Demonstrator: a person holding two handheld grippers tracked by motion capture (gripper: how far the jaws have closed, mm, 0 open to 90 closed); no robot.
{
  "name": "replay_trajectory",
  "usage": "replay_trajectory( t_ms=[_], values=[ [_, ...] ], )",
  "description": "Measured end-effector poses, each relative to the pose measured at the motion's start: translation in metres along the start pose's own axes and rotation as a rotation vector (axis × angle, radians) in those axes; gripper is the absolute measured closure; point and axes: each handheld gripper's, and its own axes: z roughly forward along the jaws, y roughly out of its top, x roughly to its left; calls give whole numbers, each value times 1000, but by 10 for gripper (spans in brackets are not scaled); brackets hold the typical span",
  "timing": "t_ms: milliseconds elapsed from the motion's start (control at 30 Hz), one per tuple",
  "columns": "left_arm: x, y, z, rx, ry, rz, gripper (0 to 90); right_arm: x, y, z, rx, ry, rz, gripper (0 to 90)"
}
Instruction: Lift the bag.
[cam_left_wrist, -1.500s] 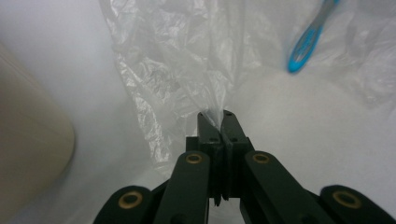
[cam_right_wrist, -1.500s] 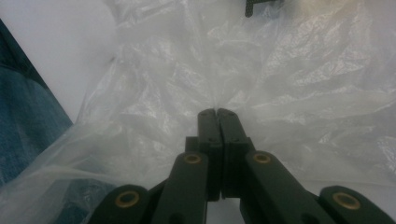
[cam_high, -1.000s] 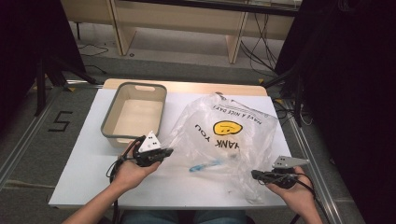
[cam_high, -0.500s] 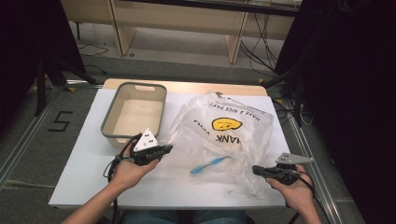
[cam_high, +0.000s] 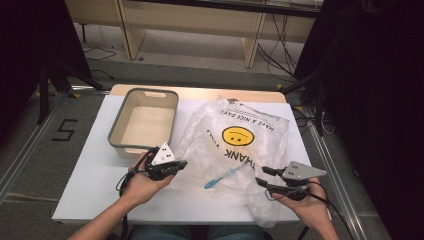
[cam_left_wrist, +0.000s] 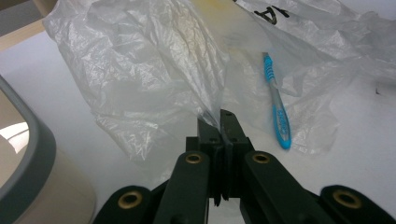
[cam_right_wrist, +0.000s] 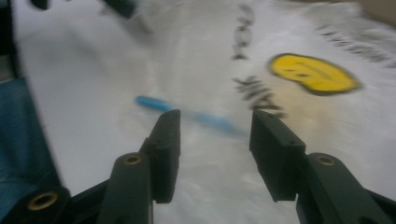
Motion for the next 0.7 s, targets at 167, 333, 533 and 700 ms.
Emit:
replay_trajectory(
  t_ms=[167,333,533,700],
  values=[
    [-1,-2,2,19,-7,4,891,15,-3,37,127,105,-72,470],
    [-2,-3,3,22,-10,8,891,14,-12,56,244,131,-107,415],
    [-2,-3,3,23,-10,10,891,12,-25,59,314,124,-108,367],
    [-2,-3,4,27,-10,10,891,3,-33,62,320,160,-64,461]
  ],
)
